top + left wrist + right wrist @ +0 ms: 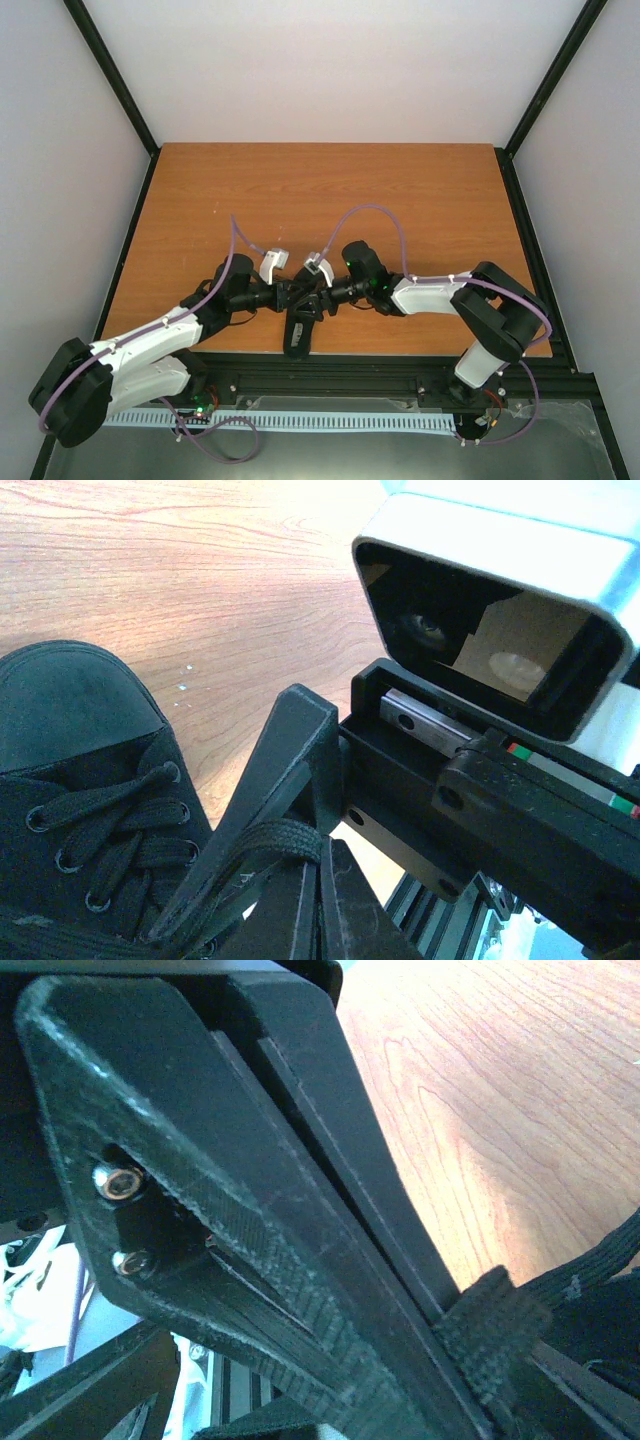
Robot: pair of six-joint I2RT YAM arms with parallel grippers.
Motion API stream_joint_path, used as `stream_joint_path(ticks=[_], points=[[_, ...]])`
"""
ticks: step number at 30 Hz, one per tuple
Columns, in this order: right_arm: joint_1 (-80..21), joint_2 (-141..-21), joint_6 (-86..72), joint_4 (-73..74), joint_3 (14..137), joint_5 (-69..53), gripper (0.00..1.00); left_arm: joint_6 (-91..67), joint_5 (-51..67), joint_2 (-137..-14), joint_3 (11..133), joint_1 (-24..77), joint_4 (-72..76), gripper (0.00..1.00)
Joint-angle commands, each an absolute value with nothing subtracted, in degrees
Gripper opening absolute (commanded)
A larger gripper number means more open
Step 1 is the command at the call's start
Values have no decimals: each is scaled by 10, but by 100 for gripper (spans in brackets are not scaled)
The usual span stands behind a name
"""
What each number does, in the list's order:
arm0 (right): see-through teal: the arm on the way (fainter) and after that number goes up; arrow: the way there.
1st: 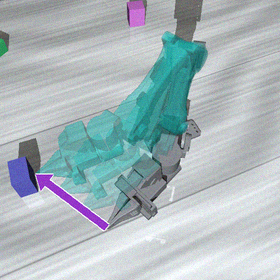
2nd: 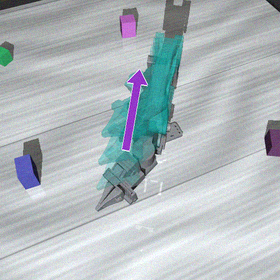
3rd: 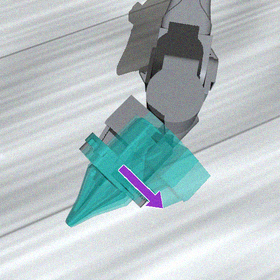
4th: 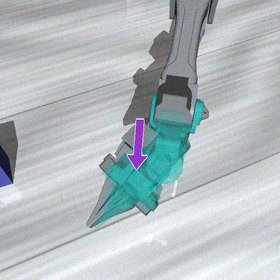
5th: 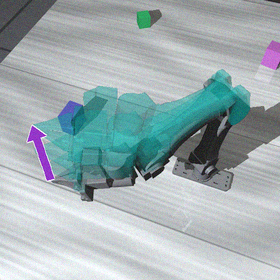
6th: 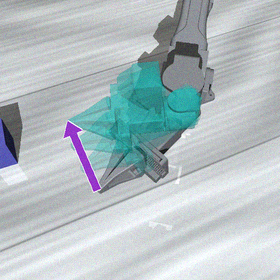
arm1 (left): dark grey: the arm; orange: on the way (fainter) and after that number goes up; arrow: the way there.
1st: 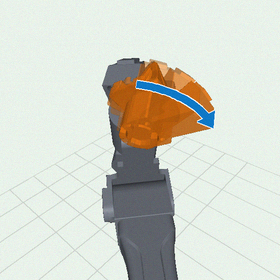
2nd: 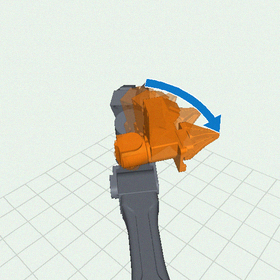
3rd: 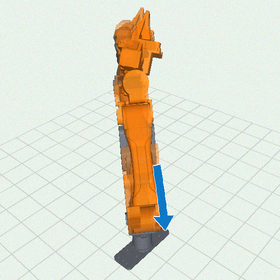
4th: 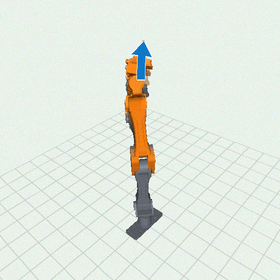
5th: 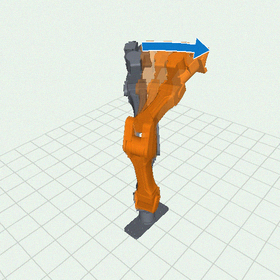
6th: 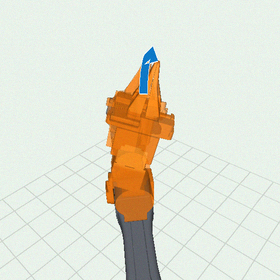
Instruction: Tie the shoes
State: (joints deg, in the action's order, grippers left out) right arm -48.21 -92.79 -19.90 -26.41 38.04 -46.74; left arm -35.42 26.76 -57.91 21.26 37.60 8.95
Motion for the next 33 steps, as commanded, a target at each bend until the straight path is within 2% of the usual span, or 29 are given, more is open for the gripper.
stream_joint_path(ticks=[1, 8, 13, 33], points=[[-489, -937, -186, -287, 375, -449, 80, -366, 265, -567, 231, 371, 87, 1], [-497, -922, -168, -303, 352, -369, 77, -371, 265, -562, 229, 371, 84, 1], [-498, -912, -154, -336, 334, -334, 80, -372, 265, -558, 227, 372, 82, 1], [-512, -930, -106, -360, 372, -301, 84, -371, 277, -556, 230, 371, 74, 1]])
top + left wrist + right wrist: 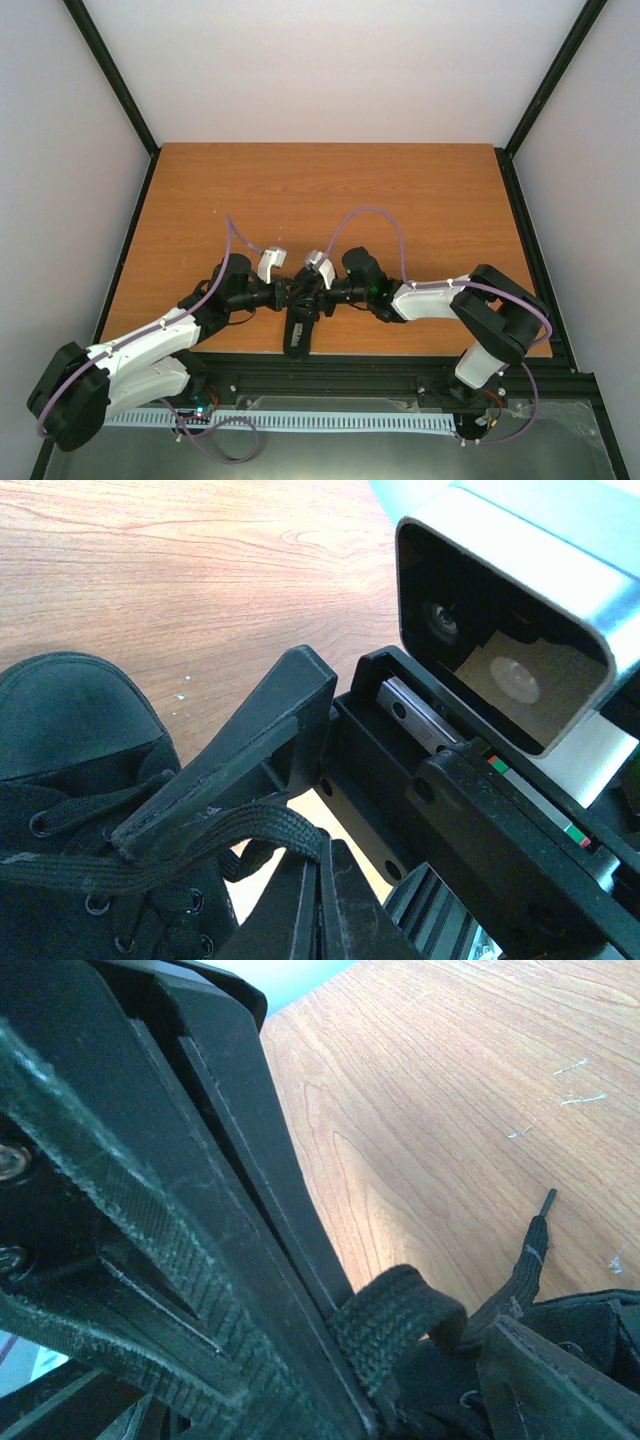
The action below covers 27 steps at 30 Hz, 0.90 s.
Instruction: Tie the shoes
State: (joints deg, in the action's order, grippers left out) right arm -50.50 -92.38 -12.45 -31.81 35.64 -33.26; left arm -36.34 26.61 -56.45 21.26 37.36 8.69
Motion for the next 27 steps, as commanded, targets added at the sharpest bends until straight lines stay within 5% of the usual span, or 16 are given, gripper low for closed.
stream_joint_path(ticks=[1, 19, 27], points=[[-512, -927, -106, -367, 367, -291, 83, -371, 277, -555, 230, 371, 74, 1], [-520, -954, -33, -422, 379, -318, 83, -376, 299, -550, 232, 371, 61, 1], [-520, -955, -28, -369, 388, -371, 55, -373, 300, -550, 235, 371, 55, 1]])
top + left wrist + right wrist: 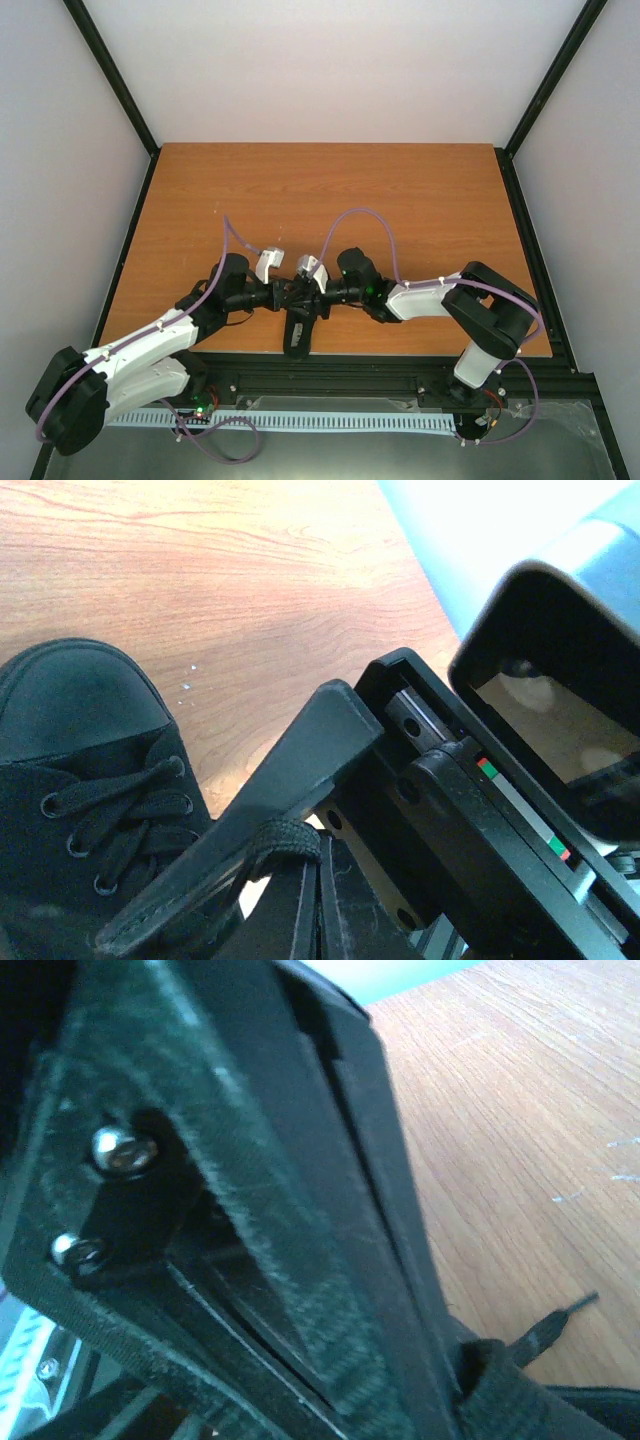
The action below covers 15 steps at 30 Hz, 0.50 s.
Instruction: Tie the shoes
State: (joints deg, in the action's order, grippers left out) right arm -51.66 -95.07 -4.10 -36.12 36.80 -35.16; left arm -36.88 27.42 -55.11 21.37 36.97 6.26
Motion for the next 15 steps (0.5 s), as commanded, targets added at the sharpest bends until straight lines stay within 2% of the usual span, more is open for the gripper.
stream_joint_path(ticks=[1, 8, 15], points=[[-520, -953, -27, -364, 386, -370, 52, -373, 300, -551, 235, 371, 54, 1], [-520, -946, -31, -355, 375, -373, 37, -372, 304, -548, 234, 371, 53, 1], [-520, -948, -40, -357, 369, -370, 16, -370, 303, -541, 234, 371, 40, 1]])
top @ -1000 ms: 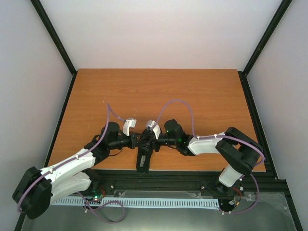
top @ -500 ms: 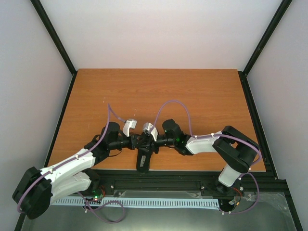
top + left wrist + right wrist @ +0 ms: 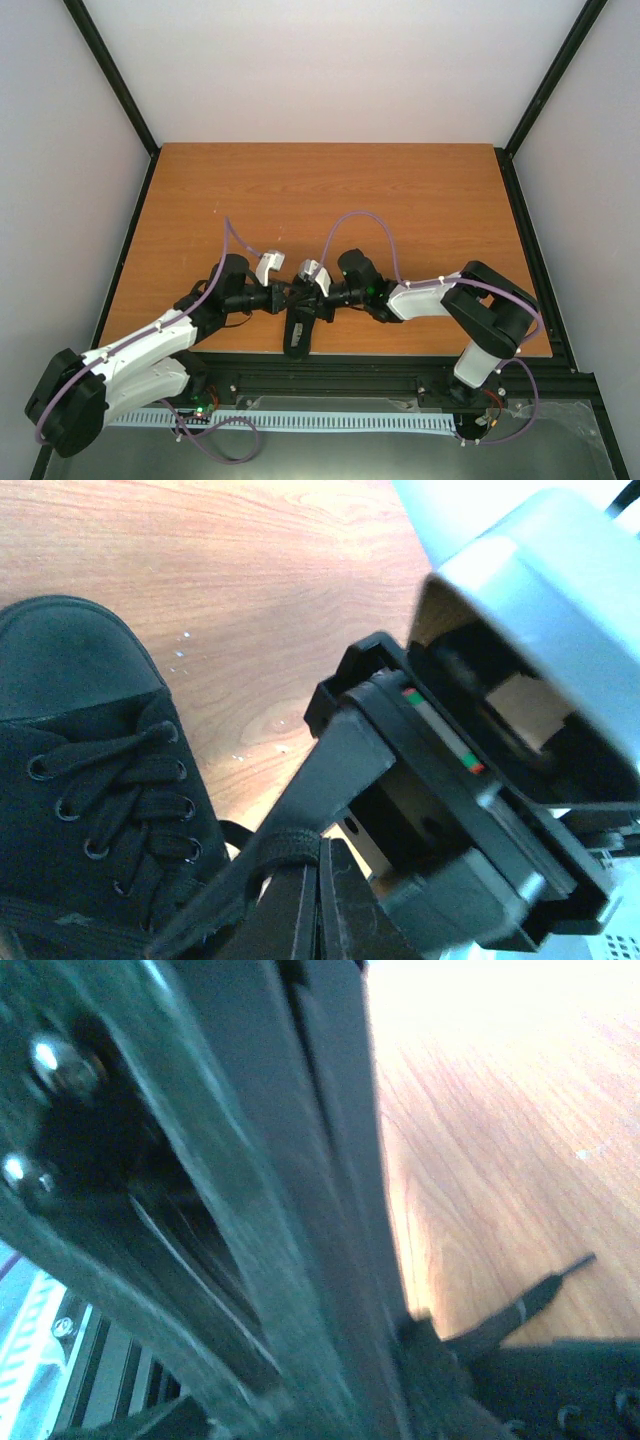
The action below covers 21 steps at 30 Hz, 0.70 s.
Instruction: Tie the shoes
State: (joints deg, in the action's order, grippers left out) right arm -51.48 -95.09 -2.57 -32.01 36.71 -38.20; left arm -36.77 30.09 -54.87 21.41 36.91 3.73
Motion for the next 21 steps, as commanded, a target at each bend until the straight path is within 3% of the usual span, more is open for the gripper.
stream_joint_path(ticks=[1, 4, 13, 16, 21], points=[[-520, -947, -42, -358, 366, -371, 14, -369, 302, -541, 234, 371, 38, 1], [-520, -943, -46, -353, 361, -369, 3, -370, 303, -540, 234, 371, 35, 1], [-520, -908, -78, -347, 339, -357, 3, -348, 282, -540, 243, 371, 6, 2], [-520, -896, -86, -323, 341, -351, 3, -336, 262, -536, 247, 372, -8, 15], [-520, -881, -104, -284, 339, -322, 3, -302, 209, -505, 262, 371, -53, 50]])
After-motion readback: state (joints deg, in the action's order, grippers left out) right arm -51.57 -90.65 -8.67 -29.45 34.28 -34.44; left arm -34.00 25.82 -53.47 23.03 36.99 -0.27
